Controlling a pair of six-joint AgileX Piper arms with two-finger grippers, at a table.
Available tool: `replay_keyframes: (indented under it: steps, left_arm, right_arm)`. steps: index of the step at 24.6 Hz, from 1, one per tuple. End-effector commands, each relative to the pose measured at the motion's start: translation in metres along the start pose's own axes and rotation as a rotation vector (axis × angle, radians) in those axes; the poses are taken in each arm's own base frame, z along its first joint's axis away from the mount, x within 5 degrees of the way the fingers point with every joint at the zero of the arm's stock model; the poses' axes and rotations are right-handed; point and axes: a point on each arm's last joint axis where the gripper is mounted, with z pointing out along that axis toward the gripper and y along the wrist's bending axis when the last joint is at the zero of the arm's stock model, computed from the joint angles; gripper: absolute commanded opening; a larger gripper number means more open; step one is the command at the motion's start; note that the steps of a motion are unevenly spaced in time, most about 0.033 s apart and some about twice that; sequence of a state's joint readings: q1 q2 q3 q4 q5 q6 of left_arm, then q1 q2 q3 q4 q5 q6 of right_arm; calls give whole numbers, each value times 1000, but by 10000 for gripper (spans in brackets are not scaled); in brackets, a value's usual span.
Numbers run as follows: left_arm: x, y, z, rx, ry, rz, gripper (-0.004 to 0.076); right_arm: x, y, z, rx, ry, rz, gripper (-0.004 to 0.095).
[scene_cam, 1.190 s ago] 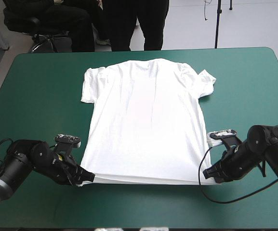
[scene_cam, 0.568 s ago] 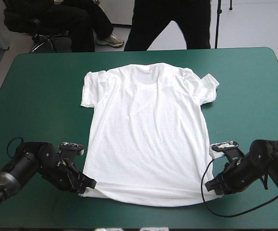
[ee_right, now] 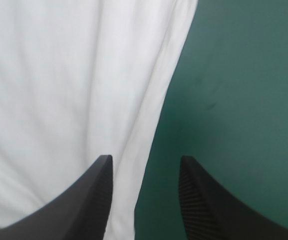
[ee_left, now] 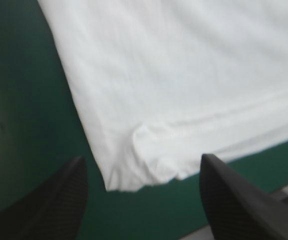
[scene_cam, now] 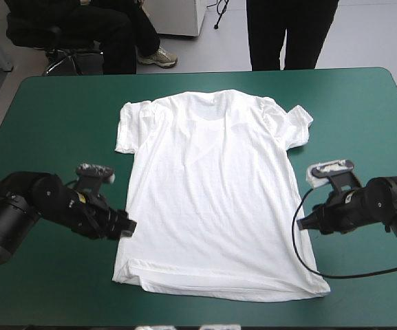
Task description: Fold the cloth
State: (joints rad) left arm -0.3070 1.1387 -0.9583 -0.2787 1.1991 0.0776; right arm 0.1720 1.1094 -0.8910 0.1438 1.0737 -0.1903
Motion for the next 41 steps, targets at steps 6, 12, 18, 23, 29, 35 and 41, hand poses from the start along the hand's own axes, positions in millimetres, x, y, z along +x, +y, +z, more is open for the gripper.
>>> replay_keyframes:
  steps: [6,12,18,23,29,35,41]
  left_arm:
    - [-72,-1,-62,-169,-370,12,474]
    - [-130,22,-3,-266,-269,-37,474]
    - [-174,57,72,-288,-137,-105,473]
    - [-187,73,102,-256,-78,-162,471]
    - [-187,74,119,-224,-34,-174,465]
    - [-184,76,127,-224,8,-180,294]
    - [-185,76,127,-224,0,-177,72]
  right_arm:
    - [-63,-11,-51,145,-354,4,499]
    - [-102,-17,-45,142,-352,-1,504]
    - [-109,-19,-33,147,-324,-44,497]
    - [-110,-19,-32,153,-327,-73,496]
    - [-114,-21,-24,151,-311,-77,496]
    - [-122,-26,5,147,-233,-121,496]
    - [-132,-31,34,140,-170,-121,496]
